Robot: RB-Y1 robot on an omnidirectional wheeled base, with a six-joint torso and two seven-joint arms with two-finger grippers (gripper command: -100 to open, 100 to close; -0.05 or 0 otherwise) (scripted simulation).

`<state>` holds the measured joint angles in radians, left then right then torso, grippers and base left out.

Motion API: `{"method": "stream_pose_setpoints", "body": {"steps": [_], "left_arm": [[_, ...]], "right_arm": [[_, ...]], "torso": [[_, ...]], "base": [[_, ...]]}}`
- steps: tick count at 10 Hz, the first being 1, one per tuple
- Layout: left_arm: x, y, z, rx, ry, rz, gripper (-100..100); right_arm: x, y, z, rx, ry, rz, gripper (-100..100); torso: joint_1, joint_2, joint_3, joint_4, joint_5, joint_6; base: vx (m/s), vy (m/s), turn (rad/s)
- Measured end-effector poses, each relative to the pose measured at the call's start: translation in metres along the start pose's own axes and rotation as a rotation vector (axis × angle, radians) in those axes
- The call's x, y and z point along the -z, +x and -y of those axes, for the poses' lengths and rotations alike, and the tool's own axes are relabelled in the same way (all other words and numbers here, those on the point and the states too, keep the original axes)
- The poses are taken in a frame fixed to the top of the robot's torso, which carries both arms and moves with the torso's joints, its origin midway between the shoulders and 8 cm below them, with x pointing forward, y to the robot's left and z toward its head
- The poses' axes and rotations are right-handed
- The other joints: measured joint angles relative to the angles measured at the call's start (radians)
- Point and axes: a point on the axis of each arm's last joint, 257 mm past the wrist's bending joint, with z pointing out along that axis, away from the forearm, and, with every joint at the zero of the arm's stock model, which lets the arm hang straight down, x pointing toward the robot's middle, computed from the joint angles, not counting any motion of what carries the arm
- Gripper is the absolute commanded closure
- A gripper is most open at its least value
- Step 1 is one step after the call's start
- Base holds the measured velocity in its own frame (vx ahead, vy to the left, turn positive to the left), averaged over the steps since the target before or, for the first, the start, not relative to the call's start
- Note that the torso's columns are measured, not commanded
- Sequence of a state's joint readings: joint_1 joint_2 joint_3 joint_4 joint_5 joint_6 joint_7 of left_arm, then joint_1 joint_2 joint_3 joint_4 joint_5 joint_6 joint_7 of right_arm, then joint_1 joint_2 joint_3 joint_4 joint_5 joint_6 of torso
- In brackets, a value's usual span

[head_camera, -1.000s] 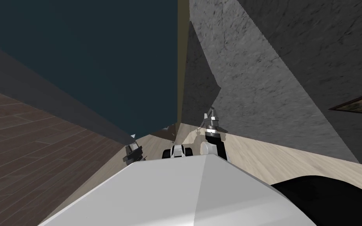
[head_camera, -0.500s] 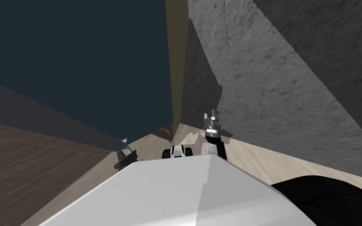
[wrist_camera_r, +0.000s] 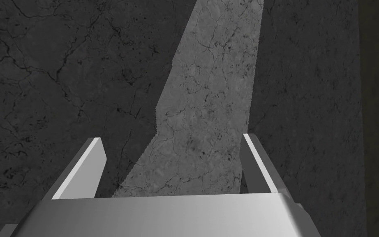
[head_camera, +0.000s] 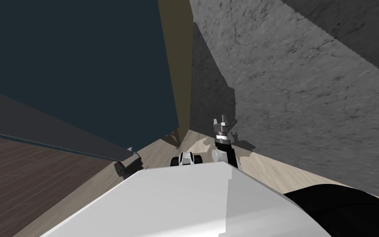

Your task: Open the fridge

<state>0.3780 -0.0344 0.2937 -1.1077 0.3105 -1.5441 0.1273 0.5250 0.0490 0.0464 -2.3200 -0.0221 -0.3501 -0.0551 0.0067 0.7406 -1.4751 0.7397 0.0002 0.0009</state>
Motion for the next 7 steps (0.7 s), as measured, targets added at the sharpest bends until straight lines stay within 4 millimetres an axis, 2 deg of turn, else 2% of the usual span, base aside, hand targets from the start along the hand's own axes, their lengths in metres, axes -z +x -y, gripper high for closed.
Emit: {"method": "stream_pose_setpoints", "body": {"steps": [2,4,6,7], "left_arm": [[-0.012,0.019,-0.020,0.029,-0.017,-0.026,-100],[-0.028,0.029,-0.040,0.054,-0.032,-0.051,-100],[-0.041,0.048,-0.057,0.078,-0.047,-0.076,-100],[-0.047,0.054,-0.061,0.090,-0.040,-0.078,-100]], "right_arm": [[0.000,0.000,0.000,0.000,0.000,0.000,0],[0.000,0.000,0.000,0.000,0.000,0.000,0],[0.000,0.000,0.000,0.000,0.000,0.000,0],[0.000,0.000,0.000,0.000,0.000,0.000,0]], "torso": [[0.000,-0.004,-0.002,-0.001,0.000,-0.001],[-0.006,-0.005,-0.003,-0.002,0.000,0.000],[-0.008,-0.004,-0.002,-0.002,0.000,0.000],[-0.008,-0.005,-0.003,-0.002,-0.001,0.002]], "base": [[-0.076,-0.029,0.198],[-0.053,-0.023,0.197],[-0.039,-0.026,0.046],[-0.047,-0.029,0.195]]}}
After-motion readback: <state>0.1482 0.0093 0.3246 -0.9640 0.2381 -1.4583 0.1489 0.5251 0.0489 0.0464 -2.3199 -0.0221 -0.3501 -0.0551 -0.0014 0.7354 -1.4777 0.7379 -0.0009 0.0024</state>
